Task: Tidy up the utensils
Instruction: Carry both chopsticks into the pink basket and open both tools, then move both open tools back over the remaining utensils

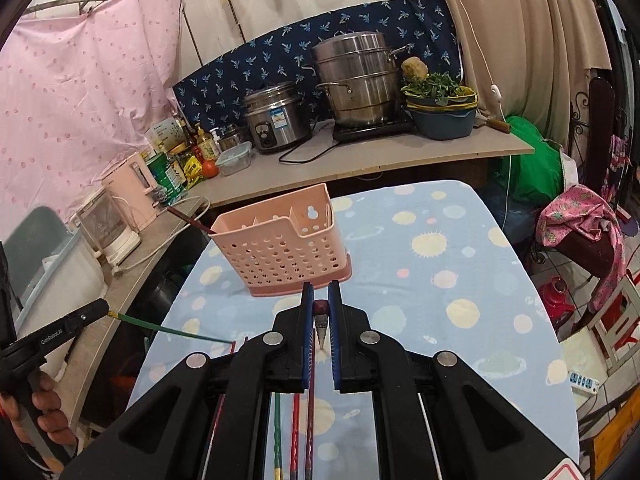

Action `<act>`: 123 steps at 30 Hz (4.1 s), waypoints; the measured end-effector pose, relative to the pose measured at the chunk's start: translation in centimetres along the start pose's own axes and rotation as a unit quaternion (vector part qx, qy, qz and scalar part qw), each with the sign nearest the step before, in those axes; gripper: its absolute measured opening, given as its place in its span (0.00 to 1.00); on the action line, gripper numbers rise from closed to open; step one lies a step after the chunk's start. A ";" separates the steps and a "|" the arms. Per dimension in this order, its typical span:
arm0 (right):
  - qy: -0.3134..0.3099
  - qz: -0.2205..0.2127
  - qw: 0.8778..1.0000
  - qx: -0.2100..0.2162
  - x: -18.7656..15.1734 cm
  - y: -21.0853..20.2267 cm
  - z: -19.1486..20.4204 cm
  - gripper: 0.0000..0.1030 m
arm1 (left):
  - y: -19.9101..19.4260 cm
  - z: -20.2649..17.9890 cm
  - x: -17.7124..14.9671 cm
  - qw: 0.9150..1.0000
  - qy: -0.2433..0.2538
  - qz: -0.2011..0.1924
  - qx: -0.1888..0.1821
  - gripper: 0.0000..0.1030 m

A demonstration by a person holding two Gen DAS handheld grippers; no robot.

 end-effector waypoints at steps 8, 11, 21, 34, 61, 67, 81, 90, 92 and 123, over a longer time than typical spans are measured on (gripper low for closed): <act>0.005 -0.025 1.000 0.001 2.8 0.8 -0.2 0.07 | 0.6 -0.9 3.9 0.999 0.003 -0.029 -0.014 0.07; 0.014 -0.033 0.999 0.008 4.1 1.2 -0.2 0.07 | 0.6 -1.5 5.6 0.999 0.007 -0.045 -0.020 0.07; 0.039 -0.087 0.994 0.046 11.0 2.8 0.9 0.07 | 0.9 -3.7 13.1 0.993 0.000 -0.113 -0.041 0.07; 0.055 -0.117 0.990 0.061 17.3 8.5 3.3 0.07 | 4.2 -5.1 20.0 0.983 -0.005 -0.181 -0.035 0.07; 0.045 -0.037 0.998 0.028 10.9 14.8 2.5 0.20 | 11.8 -2.9 14.4 0.995 -0.009 -0.098 0.004 0.32; 0.031 -0.043 0.998 0.029 10.6 12.1 2.7 0.28 | 9.8 -2.3 13.8 0.995 -0.006 -0.099 0.012 0.32; -0.013 0.016 1.000 0.018 2.8 5.9 2.7 0.32 | 5.6 -1.1 6.2 0.998 0.025 -0.053 0.030 0.36; -0.042 0.068 0.997 0.011 -4.0 3.2 2.8 0.33 | 3.6 -0.5 0.1 0.998 0.041 -0.017 0.036 0.36; -0.059 0.074 0.996 0.001 -5.7 2.5 2.8 0.33 | 3.2 -0.2 -1.7 0.998 0.046 -0.004 0.038 0.36; -0.052 0.199 0.978 -0.018 -19.1 0.5 1.7 0.33 | 1.3 0.6 -16.9 0.989 0.052 0.132 0.031 0.36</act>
Point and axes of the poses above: each gripper's, at about its wrist camera, not at the fingertips, and y roughly the way its jaws point, z to its left, x to its top, the point moved 3 cm from there along y, roughly the way its jaws point, and after that the axes turned 13 degrees about -z, right-handed, at the moved point
